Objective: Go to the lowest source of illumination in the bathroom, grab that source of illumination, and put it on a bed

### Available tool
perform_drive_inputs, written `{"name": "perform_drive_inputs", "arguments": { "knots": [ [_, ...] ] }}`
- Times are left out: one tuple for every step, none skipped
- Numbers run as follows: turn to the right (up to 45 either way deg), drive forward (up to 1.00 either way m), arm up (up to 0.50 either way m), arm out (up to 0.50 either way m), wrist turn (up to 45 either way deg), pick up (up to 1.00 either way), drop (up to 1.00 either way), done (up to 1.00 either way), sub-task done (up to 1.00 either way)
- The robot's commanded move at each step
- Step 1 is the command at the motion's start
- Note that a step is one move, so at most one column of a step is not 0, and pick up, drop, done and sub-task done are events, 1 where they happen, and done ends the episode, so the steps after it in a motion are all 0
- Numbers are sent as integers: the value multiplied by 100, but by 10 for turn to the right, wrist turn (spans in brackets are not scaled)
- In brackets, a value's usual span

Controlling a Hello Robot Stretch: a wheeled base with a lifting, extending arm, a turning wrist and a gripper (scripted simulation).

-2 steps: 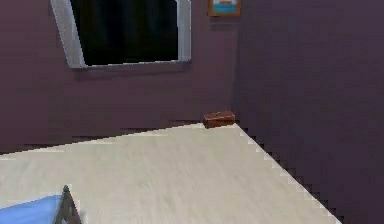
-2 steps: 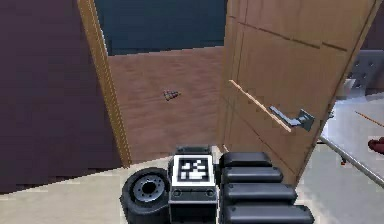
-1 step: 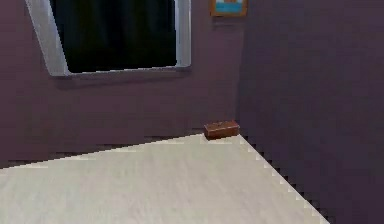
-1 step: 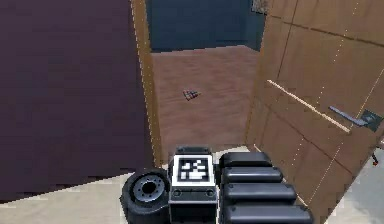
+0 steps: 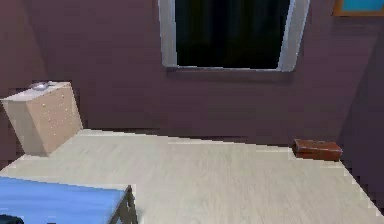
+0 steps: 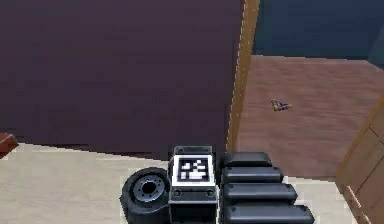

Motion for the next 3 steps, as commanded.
{"name": "perform_drive_inputs", "arguments": {
  "knots": [
    [0,100,0,0,0,0,0,0,0],
    [0,40,0,0,0,0,0,0,0],
    [-450,0,0,0,0,0,0,0,0]
  ]
}}
